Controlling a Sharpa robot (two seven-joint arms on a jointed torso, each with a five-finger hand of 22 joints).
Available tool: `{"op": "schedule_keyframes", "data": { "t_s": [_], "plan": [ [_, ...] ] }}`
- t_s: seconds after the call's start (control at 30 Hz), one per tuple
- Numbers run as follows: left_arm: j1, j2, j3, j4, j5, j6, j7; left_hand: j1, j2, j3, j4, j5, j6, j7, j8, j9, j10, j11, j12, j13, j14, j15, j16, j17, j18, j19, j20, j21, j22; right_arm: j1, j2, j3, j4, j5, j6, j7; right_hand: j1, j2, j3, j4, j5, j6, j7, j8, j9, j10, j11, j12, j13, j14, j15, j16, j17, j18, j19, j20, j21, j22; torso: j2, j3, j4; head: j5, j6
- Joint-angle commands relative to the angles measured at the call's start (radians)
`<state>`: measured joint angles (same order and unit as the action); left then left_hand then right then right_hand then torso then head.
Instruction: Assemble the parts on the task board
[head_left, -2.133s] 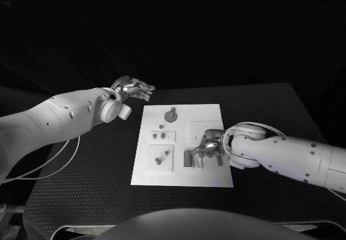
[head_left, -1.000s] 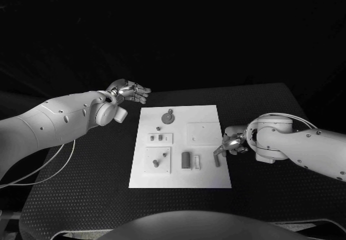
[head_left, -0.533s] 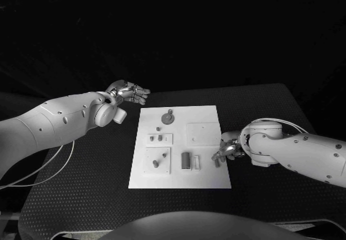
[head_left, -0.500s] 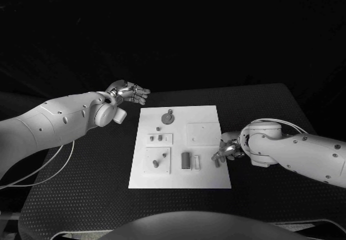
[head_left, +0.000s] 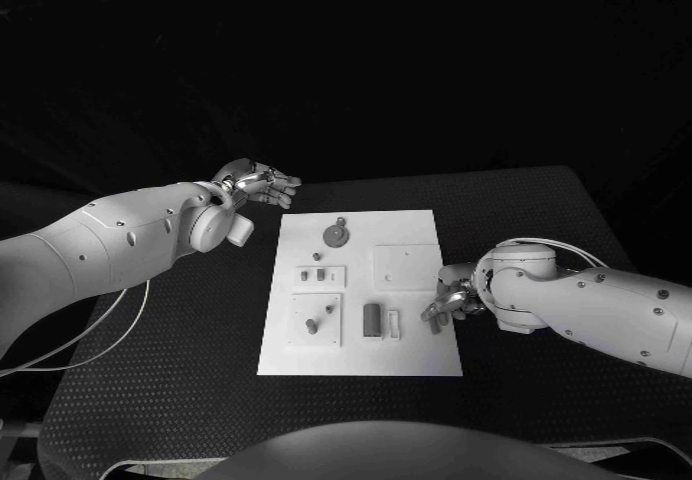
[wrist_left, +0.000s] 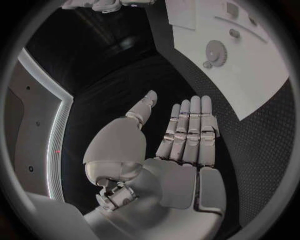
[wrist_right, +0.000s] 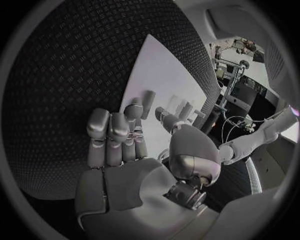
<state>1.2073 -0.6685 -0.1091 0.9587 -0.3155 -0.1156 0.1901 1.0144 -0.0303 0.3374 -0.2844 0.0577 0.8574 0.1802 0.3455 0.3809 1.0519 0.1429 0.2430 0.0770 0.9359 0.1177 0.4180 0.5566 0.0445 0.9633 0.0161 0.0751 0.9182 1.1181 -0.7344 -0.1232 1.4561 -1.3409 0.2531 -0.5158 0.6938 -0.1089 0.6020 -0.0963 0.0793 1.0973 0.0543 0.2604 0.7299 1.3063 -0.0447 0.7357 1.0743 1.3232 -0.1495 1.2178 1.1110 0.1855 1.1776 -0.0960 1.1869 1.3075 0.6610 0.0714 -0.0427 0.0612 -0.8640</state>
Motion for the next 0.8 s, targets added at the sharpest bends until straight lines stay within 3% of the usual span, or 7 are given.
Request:
{"op": "schedule_keyframes", "data": {
  "t_s": [0.03,0.27,0.4,0.47,0.6,0.8],
  "plan": [
    [0.001,0.001,0.0,0.003,-0.002,0.013,0.006,-0.012,-0.002,0.003,0.0,-0.002,-0.004,-0.002,-0.002,-0.001,-0.001,0.001,0.005,-0.001,0.005,-0.001,-0.004,0.001,0.02,0.001,0.0,0.003,0.001,-0.011,0.008,-0.008,-0.012,-0.03,0.019,-0.006,0.014,0.034,-0.01,-0.045,0.004,-0.006,0.005,-0.01,0.001,-0.001,-0.007,0.006,-0.002,-0.009,-0.002,0.007,-0.001,0.076,-0.005,-0.004,0.006,0.018,0.0,0.0004,-0.0005,0.0,-0.002],
    [0.001,0.0,0.0,0.002,-0.002,0.013,0.005,-0.012,-0.002,0.003,0.0,-0.002,-0.004,-0.002,-0.002,-0.001,-0.001,0.001,0.005,-0.001,0.005,-0.002,-0.004,0.002,0.02,0.001,0.0,0.003,0.002,-0.015,0.018,-0.02,-0.018,-0.06,0.033,-0.013,0.05,0.074,-0.014,-0.13,0.007,-0.003,0.005,-0.012,0.003,-0.001,-0.006,0.01,-0.006,-0.009,-0.001,0.01,-0.005,0.076,-0.005,-0.001,0.008,0.016,0.0,0.0006,0.0001,0.0,-0.004],
    [0.001,0.0,0.0,0.003,-0.002,0.015,0.004,-0.013,-0.002,0.004,0.0,-0.002,-0.004,-0.002,-0.002,-0.001,-0.001,0.001,0.005,-0.001,0.005,-0.002,-0.004,0.002,0.02,0.001,0.0,0.003,0.002,-0.017,0.022,-0.025,-0.019,-0.085,0.034,-0.011,0.075,0.075,-0.009,-0.166,0.007,-0.003,0.006,-0.013,0.004,-0.001,-0.006,0.011,-0.007,-0.009,0.0,0.01,-0.007,0.076,-0.004,0.0,0.009,0.015,0.0,0.0004,-0.0003,-0.001,-0.007],
    [0.001,0.0,0.0,0.003,-0.002,0.019,0.003,-0.013,-0.002,0.004,0.0,-0.002,-0.004,-0.002,-0.002,-0.001,-0.001,0.001,0.005,-0.001,0.005,-0.002,-0.004,0.002,0.02,0.001,0.0,0.003,0.002,-0.018,0.023,-0.026,-0.018,-0.112,0.033,-0.008,0.096,0.066,-0.006,-0.189,0.008,-0.003,0.007,-0.015,0.004,-0.001,-0.005,0.012,-0.009,-0.01,0.0,0.01,-0.009,0.076,-0.004,0.001,0.008,0.014,0.0,0.0004,-0.0003,-0.001,-0.007],
    [0.001,-0.001,0.0,0.004,-0.002,0.02,0.002,-0.013,-0.002,0.004,0.0,-0.002,-0.004,-0.002,-0.002,-0.001,-0.001,0.001,0.005,-0.001,0.005,-0.002,-0.004,0.002,0.02,0.001,0.0,0.003,0.002,-0.019,0.026,-0.028,-0.019,-0.138,0.021,-0.009,0.143,0.039,-0.001,-0.191,0.008,-0.005,0.009,-0.018,0.004,-0.003,-0.003,0.012,-0.012,-0.01,0.003,0.008,-0.014,0.076,-0.003,0.005,0.006,0.011,0.0,0.0004,-0.0001,0.0,-0.007],
    [0.001,-0.002,0.0,0.004,-0.002,0.019,0.002,-0.014,-0.002,0.004,0.0,-0.002,-0.004,-0.002,-0.002,-0.001,-0.001,0.001,0.005,-0.001,0.005,-0.002,-0.005,0.003,0.02,0.001,0.0,0.003,0.002,-0.02,0.025,-0.029,-0.013,-0.138,-0.008,-0.013,0.206,0.049,0.0,-0.195,0.007,-0.013,0.012,-0.025,0.003,-0.007,0.0,0.013,-0.016,-0.012,0.005,0.006,-0.019,0.076,-0.005,0.008,0.003,0.01,0.0,0.0004,-0.0004,-0.001,-0.009]
  ]
}}
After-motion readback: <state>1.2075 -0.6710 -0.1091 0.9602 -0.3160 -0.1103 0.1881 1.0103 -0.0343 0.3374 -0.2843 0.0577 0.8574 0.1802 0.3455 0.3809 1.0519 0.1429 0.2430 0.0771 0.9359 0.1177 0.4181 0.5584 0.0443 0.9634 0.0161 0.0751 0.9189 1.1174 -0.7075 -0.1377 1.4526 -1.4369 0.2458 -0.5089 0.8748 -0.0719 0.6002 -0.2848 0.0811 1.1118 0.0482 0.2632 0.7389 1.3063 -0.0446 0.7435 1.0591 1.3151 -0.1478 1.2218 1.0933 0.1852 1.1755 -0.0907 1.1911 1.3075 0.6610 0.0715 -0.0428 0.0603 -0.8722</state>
